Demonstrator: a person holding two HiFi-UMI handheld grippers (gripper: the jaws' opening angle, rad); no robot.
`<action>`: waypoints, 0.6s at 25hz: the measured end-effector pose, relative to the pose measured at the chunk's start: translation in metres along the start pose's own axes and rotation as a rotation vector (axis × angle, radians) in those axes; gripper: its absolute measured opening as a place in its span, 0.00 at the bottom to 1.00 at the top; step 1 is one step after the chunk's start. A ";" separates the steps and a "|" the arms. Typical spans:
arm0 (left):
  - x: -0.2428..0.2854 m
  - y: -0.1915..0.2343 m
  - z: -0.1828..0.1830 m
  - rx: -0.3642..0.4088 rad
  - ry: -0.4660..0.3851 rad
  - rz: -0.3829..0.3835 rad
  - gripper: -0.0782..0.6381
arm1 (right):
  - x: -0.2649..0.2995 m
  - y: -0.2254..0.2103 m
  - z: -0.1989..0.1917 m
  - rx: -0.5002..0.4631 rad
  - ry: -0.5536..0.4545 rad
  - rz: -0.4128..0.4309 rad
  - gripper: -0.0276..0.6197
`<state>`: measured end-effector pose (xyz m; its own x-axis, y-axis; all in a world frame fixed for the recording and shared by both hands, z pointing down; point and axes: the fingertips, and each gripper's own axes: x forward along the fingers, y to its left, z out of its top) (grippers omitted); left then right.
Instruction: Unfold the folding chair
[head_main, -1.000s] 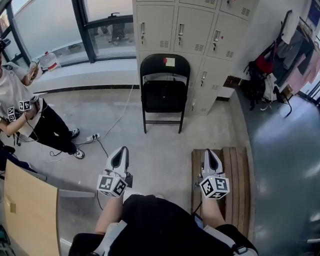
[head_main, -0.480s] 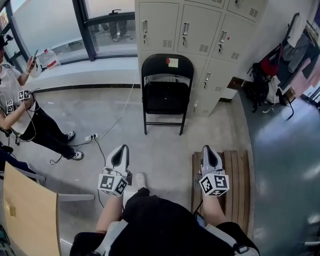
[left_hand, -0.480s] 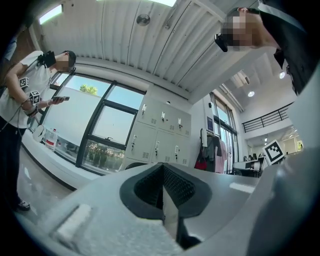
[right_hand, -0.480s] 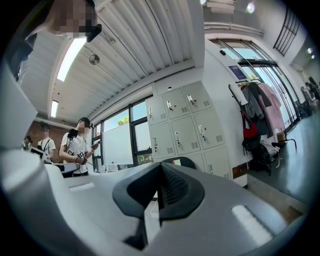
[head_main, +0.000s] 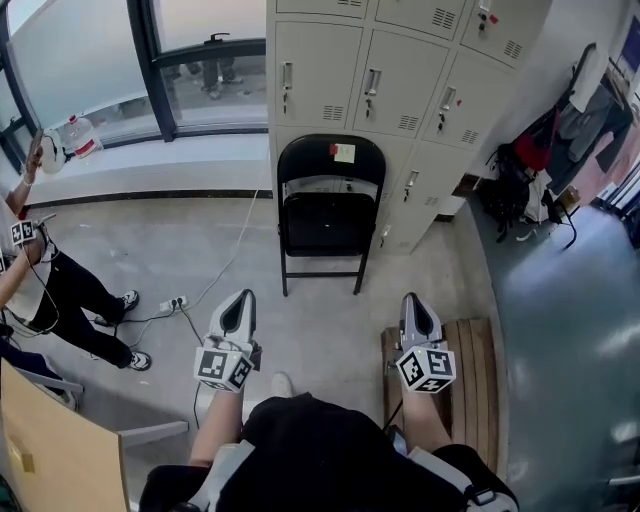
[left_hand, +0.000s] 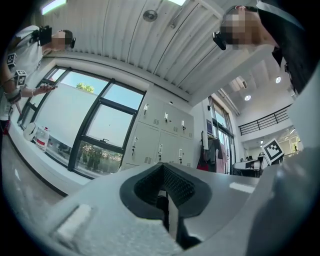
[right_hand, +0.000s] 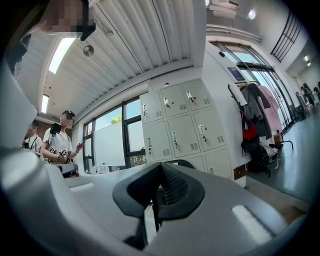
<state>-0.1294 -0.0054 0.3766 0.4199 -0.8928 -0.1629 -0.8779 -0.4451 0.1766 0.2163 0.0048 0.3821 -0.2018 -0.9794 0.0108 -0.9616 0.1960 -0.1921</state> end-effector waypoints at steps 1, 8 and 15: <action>0.006 0.008 0.002 0.004 -0.001 -0.005 0.11 | 0.010 0.004 -0.001 0.000 0.002 -0.002 0.05; 0.034 0.075 0.001 0.005 0.014 -0.007 0.11 | 0.080 0.043 -0.019 0.008 0.035 -0.002 0.05; 0.044 0.124 -0.006 -0.021 0.025 0.004 0.11 | 0.119 0.068 -0.034 0.005 0.074 -0.016 0.05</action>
<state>-0.2182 -0.1004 0.3976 0.4225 -0.8959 -0.1374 -0.8746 -0.4428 0.1977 0.1206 -0.0971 0.4042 -0.2001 -0.9759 0.0867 -0.9639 0.1801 -0.1963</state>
